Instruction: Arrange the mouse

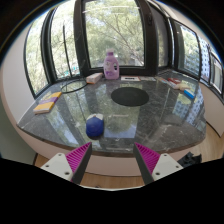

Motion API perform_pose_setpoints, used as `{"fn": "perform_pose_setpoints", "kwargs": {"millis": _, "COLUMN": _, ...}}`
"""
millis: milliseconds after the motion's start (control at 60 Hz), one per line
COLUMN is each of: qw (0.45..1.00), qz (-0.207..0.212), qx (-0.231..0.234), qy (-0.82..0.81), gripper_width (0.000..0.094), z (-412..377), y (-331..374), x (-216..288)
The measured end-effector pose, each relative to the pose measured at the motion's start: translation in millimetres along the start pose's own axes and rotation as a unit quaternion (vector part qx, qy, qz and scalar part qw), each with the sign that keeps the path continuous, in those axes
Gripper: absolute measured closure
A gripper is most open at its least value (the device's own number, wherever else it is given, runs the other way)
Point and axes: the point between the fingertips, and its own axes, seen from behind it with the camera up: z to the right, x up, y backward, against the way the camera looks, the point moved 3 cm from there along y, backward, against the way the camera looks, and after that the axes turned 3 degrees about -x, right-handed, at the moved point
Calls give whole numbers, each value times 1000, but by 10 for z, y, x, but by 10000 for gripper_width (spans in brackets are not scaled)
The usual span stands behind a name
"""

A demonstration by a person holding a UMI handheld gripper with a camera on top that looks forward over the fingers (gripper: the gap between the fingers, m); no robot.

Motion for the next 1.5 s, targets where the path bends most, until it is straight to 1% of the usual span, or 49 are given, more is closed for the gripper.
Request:
{"fn": "perform_pose_setpoints", "kwargs": {"millis": 100, "qw": 1000, "qz": 14, "qx": 4, "qy": 7, "gripper_width": 82, "z": -399, "y": -458, "x": 179}}
{"fn": "perform_pose_setpoints", "kwargs": {"millis": 167, "qw": 1000, "qz": 23, "qx": -7, "qy": 13, "gripper_width": 84, "z": -580, "y": -769, "x": 315}}
{"fn": "perform_pose_setpoints", "kwargs": {"millis": 233, "qw": 999, "qz": 22, "qx": -19, "qy": 18, "gripper_width": 104, "z": -646, "y": -1053, "x": 383}}
{"fn": "perform_pose_setpoints", "kwargs": {"millis": 283, "qw": 999, "qz": 19, "qx": -25, "qy": 17, "gripper_width": 151, "z": -691, "y": -1217, "x": 413}}
{"fn": "perform_pose_setpoints", "kwargs": {"millis": 367, "qw": 999, "qz": 7, "qx": -34, "qy": 20, "gripper_width": 266, "z": -714, "y": -1399, "x": 385}}
{"fn": "perform_pose_setpoints", "kwargs": {"millis": 383, "qw": 999, "qz": 9, "qx": -37, "qy": 23, "gripper_width": 280, "z": -681, "y": -1401, "x": 404}}
{"fn": "perform_pose_setpoints", "kwargs": {"millis": 400, "qw": 999, "qz": 16, "qx": -40, "qy": 24, "gripper_width": 308, "z": -694, "y": -1425, "x": 427}}
{"fn": "perform_pose_setpoints", "kwargs": {"millis": 450, "qw": 999, "qz": 15, "qx": -38, "qy": 27, "gripper_width": 419, "z": -731, "y": -1442, "x": 436}}
{"fn": "perform_pose_setpoints", "kwargs": {"millis": 483, "qw": 999, "qz": 15, "qx": -39, "qy": 23, "gripper_width": 426, "z": -735, "y": -1438, "x": 438}}
{"fn": "perform_pose_setpoints", "kwargs": {"millis": 567, "qw": 999, "qz": 21, "qx": -46, "qy": 19, "gripper_width": 487, "z": -727, "y": -1435, "x": 435}}
{"fn": "perform_pose_setpoints", "kwargs": {"millis": 667, "qw": 998, "qz": 16, "qx": -53, "qy": 29, "gripper_width": 558, "z": -744, "y": -1436, "x": 451}}
{"fn": "perform_pose_setpoints", "kwargs": {"millis": 717, "qw": 998, "qz": 13, "qx": -51, "qy": 22, "gripper_width": 564, "z": -763, "y": -1443, "x": 457}}
{"fn": "perform_pose_setpoints", "kwargs": {"millis": 733, "qw": 998, "qz": 12, "qx": -49, "qy": 21, "gripper_width": 591, "z": -775, "y": -1446, "x": 460}}
{"fn": "perform_pose_setpoints", "kwargs": {"millis": 767, "qw": 999, "qz": 11, "qx": -47, "qy": 20, "gripper_width": 595, "z": -791, "y": -1449, "x": 477}}
{"fn": "perform_pose_setpoints", "kwargs": {"millis": 817, "qw": 999, "qz": 21, "qx": -47, "qy": 18, "gripper_width": 596, "z": -811, "y": -1427, "x": 566}}
{"fn": "perform_pose_setpoints", "kwargs": {"millis": 850, "qw": 999, "qz": 17, "qx": -35, "qy": 33, "gripper_width": 596, "z": -884, "y": -1412, "x": 613}}
{"fn": "perform_pose_setpoints", "kwargs": {"millis": 950, "qw": 997, "qz": 63, "qx": 3, "qy": 36, "gripper_width": 594, "z": -1098, "y": -1204, "x": 1157}}
{"fn": "perform_pose_setpoints", "kwargs": {"millis": 1033, "qw": 990, "qz": 126, "qx": 33, "qy": 45, "gripper_width": 596, "z": -1220, "y": -970, "x": 1845}}
{"fn": "perform_pose_setpoints", "kwargs": {"millis": 1100, "qw": 981, "qz": 186, "qx": 48, "qy": 43, "gripper_width": 595, "z": -1216, "y": -749, "x": 2486}}
{"fn": "perform_pose_setpoints", "kwargs": {"millis": 1183, "qw": 968, "qz": 242, "qx": 52, "qy": 30, "gripper_width": 597, "z": -1012, "y": -563, "x": 3170}}
{"fn": "perform_pose_setpoints", "kwargs": {"millis": 1233, "qw": 964, "qz": 261, "qx": 49, "qy": 18, "gripper_width": 598, "z": -799, "y": -546, "x": 3448}}
{"fn": "perform_pose_setpoints", "kwargs": {"millis": 1283, "qw": 962, "qz": 271, "qx": 36, "qy": 9, "gripper_width": 599, "z": -534, "y": -630, "x": 3607}}
{"fn": "perform_pose_setpoints", "kwargs": {"millis": 1333, "qw": 965, "qz": 262, "qx": 15, "qy": 5, "gripper_width": 599, "z": -278, "y": -876, "x": 3676}}
{"fn": "perform_pose_setpoints", "kwargs": {"millis": 1367, "qw": 968, "qz": 249, "qx": 4, "qy": 0, "gripper_width": 598, "z": -73, "y": -1077, "x": 3590}}
{"fn": "perform_pose_setpoints", "kwargs": {"millis": 1450, "qw": 981, "qz": 192, "qx": -13, "qy": -22, "gripper_width": 597, "z": 272, "y": -1686, "x": 3296}}
{"fn": "perform_pose_setpoints", "kwargs": {"millis": 1467, "qw": 983, "qz": 181, "qx": -18, "qy": -22, "gripper_width": 595, "z": 365, "y": -1844, "x": 3114}}
{"fn": "perform_pose_setpoints", "kwargs": {"millis": 1500, "qw": 988, "qz": 149, "qx": -33, "qy": -17, "gripper_width": 596, "z": 461, "y": -2020, "x": 3010}}
